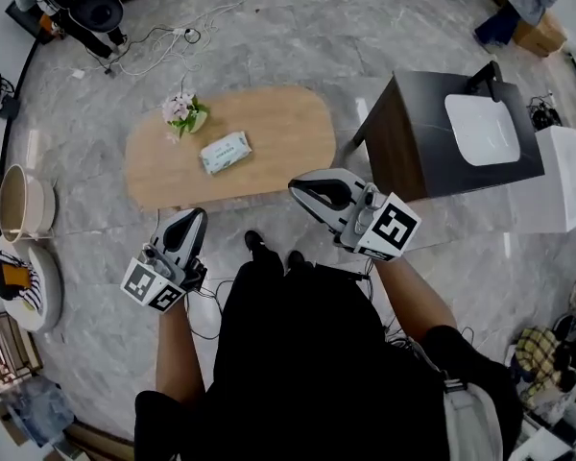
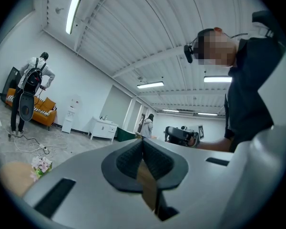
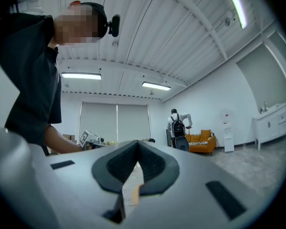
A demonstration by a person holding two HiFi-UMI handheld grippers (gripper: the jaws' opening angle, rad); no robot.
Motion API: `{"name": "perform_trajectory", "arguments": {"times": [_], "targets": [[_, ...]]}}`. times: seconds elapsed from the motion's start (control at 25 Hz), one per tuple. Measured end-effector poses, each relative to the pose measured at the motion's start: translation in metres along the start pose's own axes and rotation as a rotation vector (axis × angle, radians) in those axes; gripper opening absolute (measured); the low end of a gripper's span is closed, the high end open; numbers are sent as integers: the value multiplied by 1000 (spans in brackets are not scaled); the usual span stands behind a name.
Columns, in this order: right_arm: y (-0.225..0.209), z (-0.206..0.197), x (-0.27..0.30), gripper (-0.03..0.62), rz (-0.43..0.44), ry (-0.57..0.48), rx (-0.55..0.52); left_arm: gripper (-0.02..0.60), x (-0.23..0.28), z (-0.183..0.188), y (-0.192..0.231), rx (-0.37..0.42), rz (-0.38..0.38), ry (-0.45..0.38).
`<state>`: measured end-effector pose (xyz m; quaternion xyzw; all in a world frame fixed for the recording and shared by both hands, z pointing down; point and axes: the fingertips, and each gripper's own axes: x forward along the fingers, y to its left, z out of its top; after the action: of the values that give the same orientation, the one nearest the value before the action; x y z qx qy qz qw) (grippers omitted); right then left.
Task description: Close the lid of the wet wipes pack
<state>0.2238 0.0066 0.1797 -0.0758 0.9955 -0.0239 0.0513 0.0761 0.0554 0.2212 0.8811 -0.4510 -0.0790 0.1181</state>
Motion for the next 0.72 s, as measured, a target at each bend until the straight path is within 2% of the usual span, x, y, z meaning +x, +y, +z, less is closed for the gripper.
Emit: {"name": "perform_trajectory", "arguments": {"times": [0.28, 0.56, 0.72], "targets": [[52, -20, -28, 9, -14, 3, 44, 15, -36, -23, -38, -7, 5, 27], [114, -29, -4, 8, 3, 10, 54, 15, -73, -25, -56, 17, -23, 8], [147, -32, 19, 8, 22, 14, 55, 15, -103, -21, -51, 29, -8, -1]]}}
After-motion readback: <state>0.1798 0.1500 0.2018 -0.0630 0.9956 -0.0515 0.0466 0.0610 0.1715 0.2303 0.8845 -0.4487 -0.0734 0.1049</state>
